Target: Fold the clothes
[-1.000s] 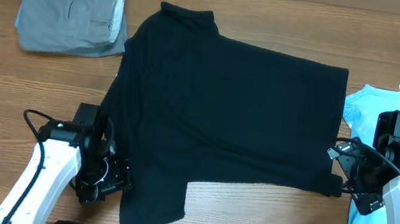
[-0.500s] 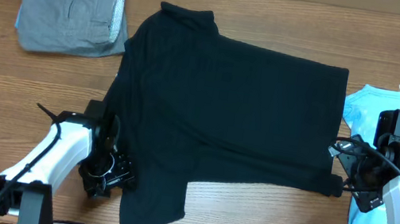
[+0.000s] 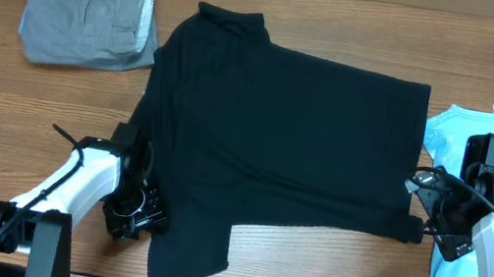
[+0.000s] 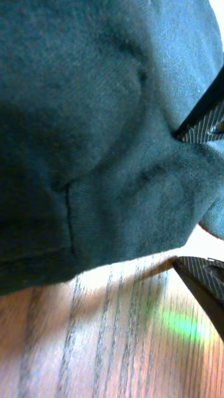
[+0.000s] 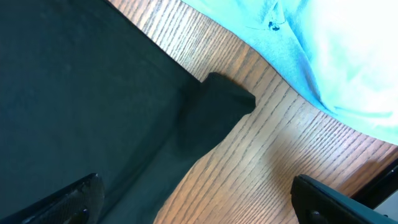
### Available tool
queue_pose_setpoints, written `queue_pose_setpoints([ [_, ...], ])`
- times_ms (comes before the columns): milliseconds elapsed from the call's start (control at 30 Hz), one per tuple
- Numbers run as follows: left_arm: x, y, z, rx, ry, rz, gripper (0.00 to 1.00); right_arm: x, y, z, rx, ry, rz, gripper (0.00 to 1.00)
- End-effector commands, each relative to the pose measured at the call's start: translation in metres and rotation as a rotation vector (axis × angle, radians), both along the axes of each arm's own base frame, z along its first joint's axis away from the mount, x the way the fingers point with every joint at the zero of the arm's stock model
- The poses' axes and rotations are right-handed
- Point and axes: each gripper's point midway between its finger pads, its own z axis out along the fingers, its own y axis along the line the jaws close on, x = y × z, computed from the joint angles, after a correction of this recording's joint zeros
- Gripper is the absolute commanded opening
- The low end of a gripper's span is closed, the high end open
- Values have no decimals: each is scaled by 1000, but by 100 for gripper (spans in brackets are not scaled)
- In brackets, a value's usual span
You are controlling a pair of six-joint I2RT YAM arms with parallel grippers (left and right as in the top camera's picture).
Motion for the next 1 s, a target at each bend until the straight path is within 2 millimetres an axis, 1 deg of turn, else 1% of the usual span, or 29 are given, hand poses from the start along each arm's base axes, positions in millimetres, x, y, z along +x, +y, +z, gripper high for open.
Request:
queue_pose_setpoints([
  [0, 0, 4, -3, 33, 1, 4, 52, 0, -2, -3, -10, 16, 1, 100],
  [100, 2, 3, -5, 28, -11, 5, 41, 0, -2, -5, -9, 25, 1, 100],
  [133, 2, 0, -7, 15, -16, 7, 29, 0, -2, -6, -8, 30, 1, 100],
  [167, 1, -1, -8, 9, -17, 9, 22, 0, -2, -6, -7, 32, 1, 100],
  [233, -2, -2, -9, 2, -10, 10, 8, -1, -2, -7, -6, 39, 1, 100],
  [267, -3, -1, -10, 3, -6, 11, 4, -1, -2, -8, -5, 42, 2, 100],
  [467, -9, -3, -8, -7, 18, 13, 4, -2, -1, -11, 1, 58, 1, 100],
  [567, -13, -3, -4, -5, 43, 13, 4, -4, 0, -14, 10, 80, 2, 100],
  [700, -14, -3, 1, -4, 60, 13, 4, -8, 7, -21, 52, 109, 5, 100],
  [867, -13, -2, 1, -3, 57, 12, 4, -25, 22, -48, 132, 158, 1, 98],
  [967, -13, -2, 1, -7, 52, -5, 4, -31, 33, -67, 190, 159, 4, 95],
])
